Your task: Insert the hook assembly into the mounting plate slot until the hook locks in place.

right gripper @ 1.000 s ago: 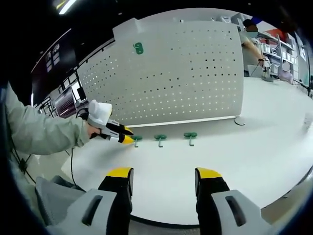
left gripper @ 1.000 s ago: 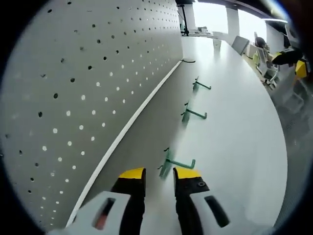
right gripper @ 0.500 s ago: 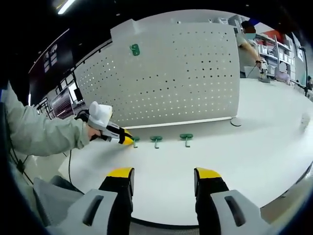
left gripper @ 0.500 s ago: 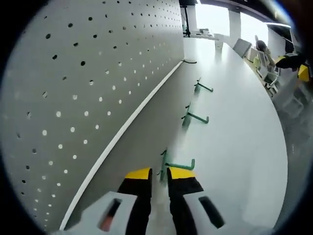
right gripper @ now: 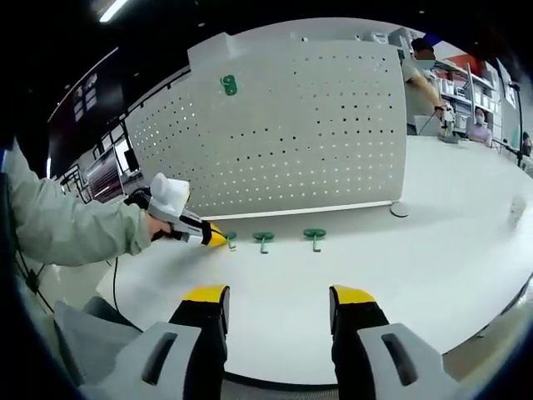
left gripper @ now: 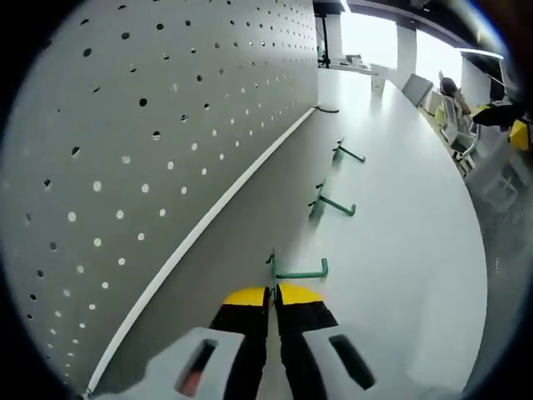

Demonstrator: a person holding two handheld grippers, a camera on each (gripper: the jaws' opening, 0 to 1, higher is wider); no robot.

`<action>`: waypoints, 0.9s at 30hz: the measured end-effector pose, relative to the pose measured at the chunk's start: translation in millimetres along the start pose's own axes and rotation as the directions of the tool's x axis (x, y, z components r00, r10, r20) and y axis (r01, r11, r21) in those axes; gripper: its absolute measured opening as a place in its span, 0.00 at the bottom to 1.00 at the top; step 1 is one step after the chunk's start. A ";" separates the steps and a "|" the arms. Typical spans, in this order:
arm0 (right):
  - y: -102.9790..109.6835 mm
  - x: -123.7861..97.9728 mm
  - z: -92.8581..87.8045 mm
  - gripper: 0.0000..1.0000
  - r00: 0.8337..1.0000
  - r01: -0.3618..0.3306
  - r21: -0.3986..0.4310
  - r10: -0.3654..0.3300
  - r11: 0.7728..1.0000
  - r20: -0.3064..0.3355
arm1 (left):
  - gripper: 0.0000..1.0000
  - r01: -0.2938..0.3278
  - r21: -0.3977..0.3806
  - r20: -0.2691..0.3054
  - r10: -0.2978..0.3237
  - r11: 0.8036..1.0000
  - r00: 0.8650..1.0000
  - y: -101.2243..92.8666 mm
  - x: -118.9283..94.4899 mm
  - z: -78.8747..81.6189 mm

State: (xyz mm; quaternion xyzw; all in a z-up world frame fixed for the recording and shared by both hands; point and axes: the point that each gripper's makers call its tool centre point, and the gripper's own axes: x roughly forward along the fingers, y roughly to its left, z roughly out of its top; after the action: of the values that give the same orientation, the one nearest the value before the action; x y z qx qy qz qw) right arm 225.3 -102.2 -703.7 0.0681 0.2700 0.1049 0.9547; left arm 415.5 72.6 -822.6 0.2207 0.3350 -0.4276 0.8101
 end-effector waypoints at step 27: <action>9.7 -1.2 3.8 0.44 0.999 -0.031 -0.049 0.032 0.998 0.018 | 0.03 -0.023 -0.136 0.161 0.045 0.990 0.986 -26.0 -67.3 24.1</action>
State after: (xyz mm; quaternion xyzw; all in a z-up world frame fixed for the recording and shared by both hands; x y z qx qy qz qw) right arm 224.7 -93.4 -698.0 0.0503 0.2571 0.1257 0.9569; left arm 374.6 79.8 -758.9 0.1360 0.2911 -0.4069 0.8551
